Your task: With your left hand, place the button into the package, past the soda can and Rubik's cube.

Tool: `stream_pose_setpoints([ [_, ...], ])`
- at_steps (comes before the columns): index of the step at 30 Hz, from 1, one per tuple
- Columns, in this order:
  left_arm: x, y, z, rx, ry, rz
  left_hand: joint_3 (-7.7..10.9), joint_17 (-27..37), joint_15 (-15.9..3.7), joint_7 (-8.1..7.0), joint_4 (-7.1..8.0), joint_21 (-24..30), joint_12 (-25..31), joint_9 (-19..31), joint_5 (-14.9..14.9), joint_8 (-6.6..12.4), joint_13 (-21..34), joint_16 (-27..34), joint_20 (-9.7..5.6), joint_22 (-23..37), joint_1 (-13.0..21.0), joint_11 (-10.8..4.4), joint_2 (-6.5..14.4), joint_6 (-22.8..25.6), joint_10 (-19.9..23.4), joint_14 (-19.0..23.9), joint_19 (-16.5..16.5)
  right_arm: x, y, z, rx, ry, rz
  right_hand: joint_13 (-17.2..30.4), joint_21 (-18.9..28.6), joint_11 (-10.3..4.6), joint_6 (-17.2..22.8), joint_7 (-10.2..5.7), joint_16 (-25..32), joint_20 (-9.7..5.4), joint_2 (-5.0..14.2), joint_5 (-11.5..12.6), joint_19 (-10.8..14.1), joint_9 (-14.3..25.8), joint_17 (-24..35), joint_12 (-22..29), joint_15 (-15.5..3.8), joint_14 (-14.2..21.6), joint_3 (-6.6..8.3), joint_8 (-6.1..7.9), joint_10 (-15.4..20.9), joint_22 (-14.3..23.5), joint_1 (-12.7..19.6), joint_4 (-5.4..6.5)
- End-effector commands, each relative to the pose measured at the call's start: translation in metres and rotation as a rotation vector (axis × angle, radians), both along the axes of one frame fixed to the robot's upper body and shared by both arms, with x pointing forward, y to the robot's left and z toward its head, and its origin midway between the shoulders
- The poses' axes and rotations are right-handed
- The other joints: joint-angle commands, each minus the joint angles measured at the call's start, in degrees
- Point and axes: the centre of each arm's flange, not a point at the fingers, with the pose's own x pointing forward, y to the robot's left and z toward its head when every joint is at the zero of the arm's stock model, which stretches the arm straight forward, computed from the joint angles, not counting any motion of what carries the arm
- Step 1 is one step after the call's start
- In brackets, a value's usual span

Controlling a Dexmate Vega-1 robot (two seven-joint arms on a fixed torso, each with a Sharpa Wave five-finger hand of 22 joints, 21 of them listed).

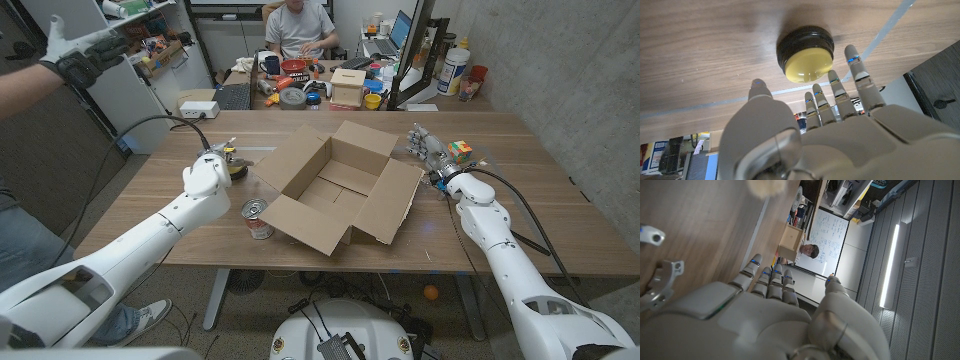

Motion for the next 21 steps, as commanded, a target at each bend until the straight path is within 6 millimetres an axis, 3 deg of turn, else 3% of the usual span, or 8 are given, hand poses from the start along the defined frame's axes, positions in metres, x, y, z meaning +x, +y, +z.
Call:
stream_pose_setpoints([
  [1,0.009,0.004,-0.002,-0.016,0.011,-0.008,-0.36,0.25,0.21,-0.37,-0.11,-0.39,-0.09,0.21,-0.14,-0.15,0.14,-0.40,-0.12,0.03,0.26,-0.23,0.27,-0.06,-0.36,0.09,0.32,-0.003,0.001,0.014,-0.015,-0.021,-0.011,0.17,-0.25,-0.36,0.29,-0.20,0.16,0.25,-0.11,0.28,0.44,0.26,0.25,-0.10,0.16,0.58,-0.17,0.06,0.18,0.08,-0.59,0.00],
  [21,0.020,0.007,-0.012,-0.034,0.044,0.008,-0.43,0.29,0.24,-0.46,-0.12,-0.79,-0.12,0.22,-0.25,-0.33,0.26,-0.44,-0.15,0.06,0.46,0.10,0.42,-0.11,-0.18,0.52,0.46,0.009,0.012,0.033,-0.042,-0.041,0.013,0.17,-0.42,-0.41,0.20,-0.28,0.09,0.64,-0.19,0.29,0.70,0.26,0.24,-0.14,0.19,0.49,-0.32,0.01,0.10,0.09,-0.75,-0.04],
])
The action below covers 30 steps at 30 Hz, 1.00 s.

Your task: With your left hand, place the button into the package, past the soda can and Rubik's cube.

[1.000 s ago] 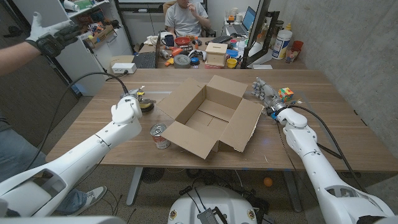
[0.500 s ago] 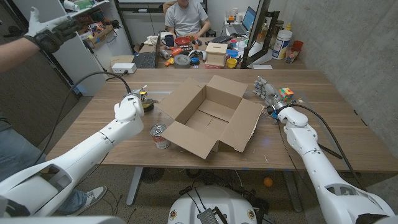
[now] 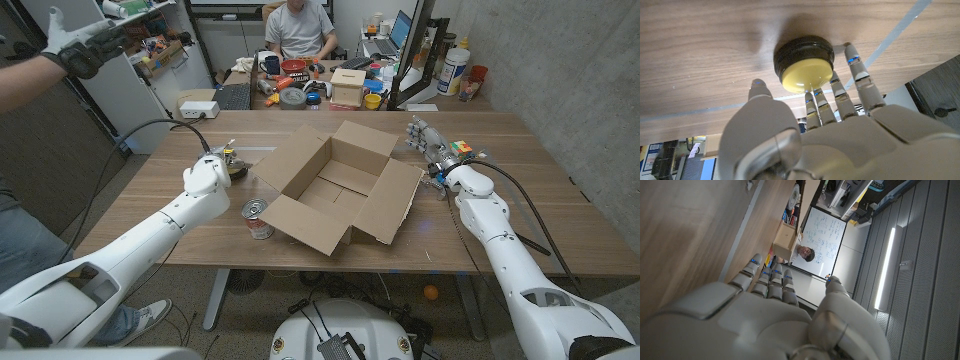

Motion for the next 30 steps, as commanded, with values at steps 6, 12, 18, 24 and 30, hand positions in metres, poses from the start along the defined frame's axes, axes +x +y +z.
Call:
stream_pose_setpoints([
  [6,0.010,-0.008,-0.008,0.001,0.020,0.007,1.06,0.13,-0.32,-0.36,-2.72,0.60,0.18,0.24,-0.69,0.90,0.46,0.46,-0.42,0.15,5.57,-0.13,0.86,3.31,1.55,3.57,4.92,0.006,0.007,0.016,-0.019,-0.032,0.027,0.17,-0.10,-0.43,0.19,-0.33,0.09,0.48,0.00,0.28,0.49,0.26,0.25,-0.15,0.19,0.48,-0.46,0.00,0.07,0.10,-0.60,-0.02],
  [12,0.007,-0.014,-0.009,0.017,0.025,0.014,3.51,0.30,-2.35,-1.95,-5.95,3.22,1.39,0.57,-3.16,3.48,1.35,1.01,-1.23,-0.12,13.50,-1.38,1.95,10.30,6.36,8.67,17.24,0.003,0.005,0.018,-0.016,-0.051,0.040,0.18,-0.17,-0.47,0.21,-0.46,0.13,0.67,-0.18,0.26,0.57,0.26,0.29,-0.16,0.26,0.55,-0.66,0.00,0.07,0.10,-0.85,0.04],
  [18,0.000,-0.020,-0.010,0.032,-0.003,0.037,5.39,0.82,-4.08,-2.07,-6.80,3.34,2.42,0.77,-4.77,5.62,2.19,1.69,-2.50,-0.40,18.06,-1.73,3.24,15.62,9.83,12.18,21.74,0.002,0.007,0.021,-0.024,-0.069,0.060,0.18,-0.22,-0.54,0.18,-0.56,0.16,0.85,-0.42,0.24,0.71,0.25,0.32,-0.18,0.21,0.58,-0.91,-0.02,0.02,0.09,-1.16,0.11],
  [24,-0.005,-0.023,-0.012,0.035,-0.036,0.049,7.89,1.49,-5.07,-1.64,-7.32,3.41,2.81,0.92,-6.03,7.29,3.13,2.17,-4.56,-0.43,22.89,-1.68,5.20,19.62,11.53,14.54,25.17,0.003,0.009,0.023,-0.035,-0.076,0.080,0.18,-0.29,-0.65,0.20,-0.65,0.18,1.06,-0.73,0.24,0.85,0.24,0.35,-0.20,0.16,0.60,-1.22,-0.02,-0.06,0.09,-1.55,0.20],
  [30,-0.006,-0.025,-0.014,0.032,-0.040,0.055,8.70,1.73,-4.99,-1.67,-7.38,3.07,2.73,0.98,-6.25,7.22,3.47,1.97,-4.80,-0.43,24.41,-1.65,5.70,19.39,11.54,14.37,25.31,0.003,0.010,0.024,-0.041,-0.073,0.088,0.18,-0.38,-0.68,0.14,-0.77,0.19,1.13,-1.02,0.27,0.95,0.24,0.37,-0.21,0.11,0.60,-1.50,-0.05,-0.10,0.09,-1.89,0.27],
])
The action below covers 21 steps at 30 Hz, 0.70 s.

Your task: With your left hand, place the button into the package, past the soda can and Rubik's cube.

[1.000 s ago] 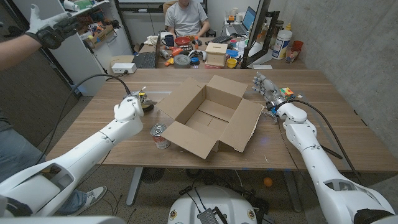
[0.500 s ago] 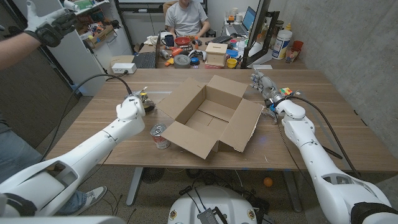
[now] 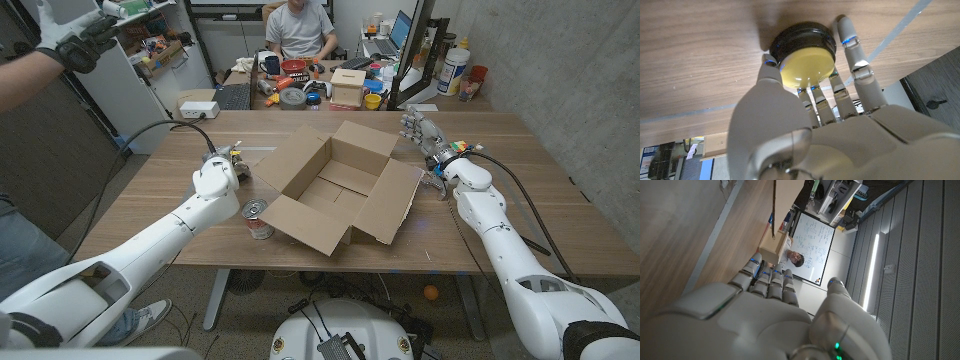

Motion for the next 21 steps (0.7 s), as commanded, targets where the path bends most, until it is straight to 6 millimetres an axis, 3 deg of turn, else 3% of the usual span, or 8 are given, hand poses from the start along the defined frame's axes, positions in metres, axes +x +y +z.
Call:
stream_pose_setpoints([
  [1,-0.005,-0.008,-0.005,0.004,-0.026,0.017,1.30,0.40,-2.49,0.10,-0.64,-0.22,0.20,0.20,-0.05,0.11,0.35,0.13,-0.12,0.14,5.56,0.10,4.24,0.29,0.64,2.95,0.69,0.000,0.003,0.003,-0.018,-0.012,0.027,0.19,-0.20,-0.47,0.13,-0.14,0.18,0.42,-0.29,0.27,0.23,0.24,0.07,-0.22,0.12,0.57,-0.41,-0.06,0.10,0.09,-0.55,-0.03],
  [12,-0.009,-0.011,0.000,0.012,-0.037,0.014,2.32,0.96,-2.71,0.31,-0.43,-0.73,0.29,0.29,-0.30,0.48,0.87,0.19,-0.40,0.14,7.21,0.15,4.83,1.15,1.22,3.21,0.85,-0.003,0.004,0.005,-0.019,-0.011,0.024,0.19,-0.30,-0.47,0.14,-0.17,0.21,0.54,-0.63,0.34,0.52,0.23,0.09,-0.21,0.07,0.65,-0.80,-0.06,0.10,0.09,-1.06,0.10],
  [16,-0.011,-0.011,0.004,0.004,-0.035,0.001,2.36,1.09,-2.60,0.19,-0.14,-1.06,0.23,0.32,-0.42,0.43,1.04,0.05,-0.53,0.14,7.17,0.15,4.76,1.03,1.20,2.98,0.55,-0.009,0.002,0.012,-0.026,-0.018,0.010,0.19,0.12,-0.22,0.12,-0.05,0.23,2.50,-0.87,0.48,2.46,0.23,0.02,-0.14,-0.14,0.87,-1.04,-0.05,0.25,0.03,-1.23,0.02],
  [21,-0.012,-0.012,0.007,0.025,-0.048,0.001,2.36,1.20,-2.45,0.23,0.12,-1.32,0.11,0.34,-0.52,0.44,1.19,-0.11,-0.56,0.14,7.06,0.20,4.69,1.02,1.04,2.72,0.37,-0.018,0.002,0.019,-0.034,-0.032,-0.008,0.19,0.16,0.05,0.32,0.23,0.37,2.89,-0.95,0.55,3.10,0.23,-0.01,-0.01,-0.08,1.38,-1.14,0.03,0.59,-0.01,-1.29,-0.02],
])
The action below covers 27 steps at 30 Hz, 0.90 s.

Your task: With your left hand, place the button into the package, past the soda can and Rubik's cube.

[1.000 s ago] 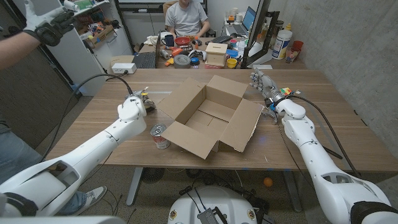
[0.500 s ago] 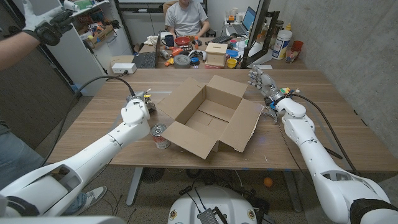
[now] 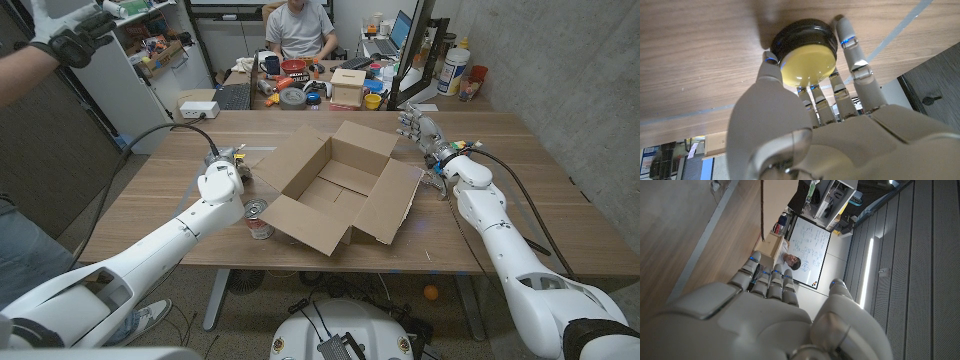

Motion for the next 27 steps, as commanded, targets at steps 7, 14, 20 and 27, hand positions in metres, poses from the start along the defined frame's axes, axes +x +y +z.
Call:
stream_pose_setpoints([
  [7,-0.008,-0.004,0.013,0.022,-0.029,-0.030,0.36,0.36,-2.43,0.00,0.28,-0.75,0.00,0.21,-0.30,0.42,0.59,-0.13,-0.22,0.15,6.34,0.09,5.38,0.08,0.40,2.84,-0.03,-0.020,-0.002,0.013,-0.020,-0.019,-0.039,0.15,0.15,0.11,0.48,0.27,0.36,-0.40,-0.14,0.36,0.36,0.24,0.14,0.03,-0.17,0.85,-0.40,0.08,0.75,0.09,-0.49,-0.13],
  [14,-0.016,-0.008,0.023,0.054,-0.045,-0.038,0.45,0.46,-2.33,0.02,0.44,-1.02,-0.02,0.23,-0.34,0.44,0.79,-0.23,-0.09,0.16,6.38,0.16,5.33,0.13,0.53,2.81,-0.07,-0.028,-0.001,0.012,-0.019,-0.017,-0.050,0.15,0.34,0.18,0.51,0.35,0.29,1.01,-0.29,0.42,1.64,0.24,0.07,0.01,0.07,0.95,-0.54,0.07,0.78,0.04,-0.49,-0.24],
  [20,-0.027,-0.013,0.031,0.075,-0.065,-0.057,0.47,0.55,-2.19,-0.02,0.61,-1.34,-0.08,0.24,-0.37,0.42,0.94,-0.36,-0.02,0.17,6.31,0.26,5.27,0.09,0.56,2.67,-0.35,-0.033,0.001,0.013,-0.022,-0.019,-0.059,0.15,0.20,0.41,0.54,0.45,0.26,1.55,-0.35,0.44,1.76,0.25,0.05,0.02,0.28,1.04,-0.62,0.07,0.85,0.01,-0.52,-0.28],
  [27,-0.042,-0.019,0.035,0.110,-0.088,-0.075,0.51,0.63,-2.16,-0.01,0.79,-1.66,-0.14,0.24,-0.38,0.37,1.12,-0.44,0.03,0.19,6.23,0.26,5.19,0.01,0.65,2.72,-0.53,-0.038,0.001,0.012,-0.018,-0.018,-0.070,0.15,-0.01,0.46,0.64,0.55,0.21,1.45,-0.34,0.45,1.59,0.25,0.04,0.02,0.34,1.01,-0.65,0.10,0.89,-0.01,-0.54,-0.30],
])
